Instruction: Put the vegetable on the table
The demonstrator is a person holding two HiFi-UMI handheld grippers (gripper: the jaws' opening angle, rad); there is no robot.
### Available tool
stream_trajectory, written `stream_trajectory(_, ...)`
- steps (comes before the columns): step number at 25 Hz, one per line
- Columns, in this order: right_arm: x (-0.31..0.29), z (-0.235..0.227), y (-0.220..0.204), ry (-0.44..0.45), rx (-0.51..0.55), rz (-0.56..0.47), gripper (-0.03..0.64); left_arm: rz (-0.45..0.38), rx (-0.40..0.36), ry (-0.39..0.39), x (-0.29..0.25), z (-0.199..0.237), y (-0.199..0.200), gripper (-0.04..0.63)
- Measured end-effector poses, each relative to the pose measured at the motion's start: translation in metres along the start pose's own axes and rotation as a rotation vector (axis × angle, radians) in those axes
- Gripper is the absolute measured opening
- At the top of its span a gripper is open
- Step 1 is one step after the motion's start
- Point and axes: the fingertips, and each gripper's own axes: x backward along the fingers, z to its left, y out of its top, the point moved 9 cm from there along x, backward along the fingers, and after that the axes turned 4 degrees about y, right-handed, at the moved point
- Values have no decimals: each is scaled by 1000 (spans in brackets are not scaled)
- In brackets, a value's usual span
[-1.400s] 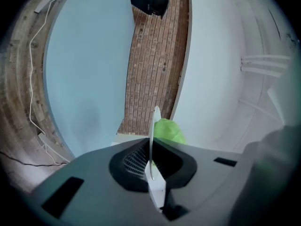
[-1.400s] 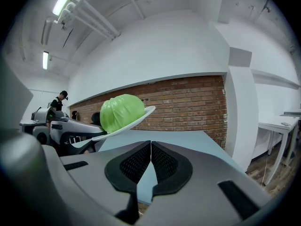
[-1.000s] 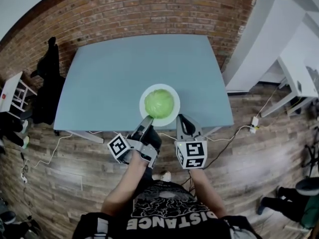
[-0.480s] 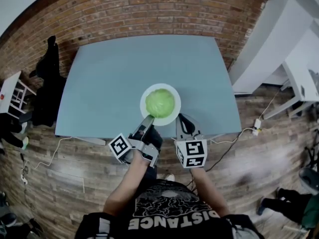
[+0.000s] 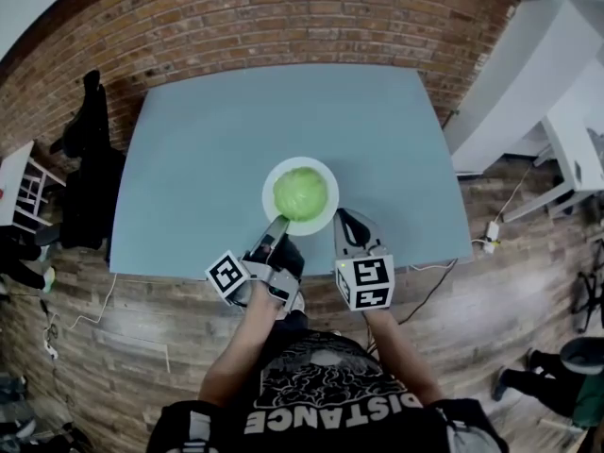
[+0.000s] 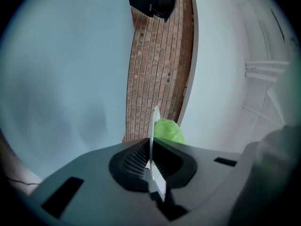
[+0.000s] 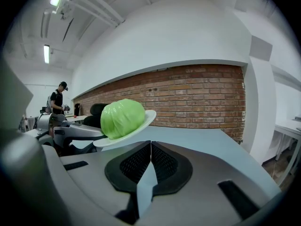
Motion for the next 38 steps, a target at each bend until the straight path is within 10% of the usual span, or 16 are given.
stream_trajectory(19,-65,25,4,-98,28,43,9,107,0,64,-8,33,84,11)
stream_trajectory(38,-74,2,-23,-109,54,68,9,173,-57,171,-25,76,79,12)
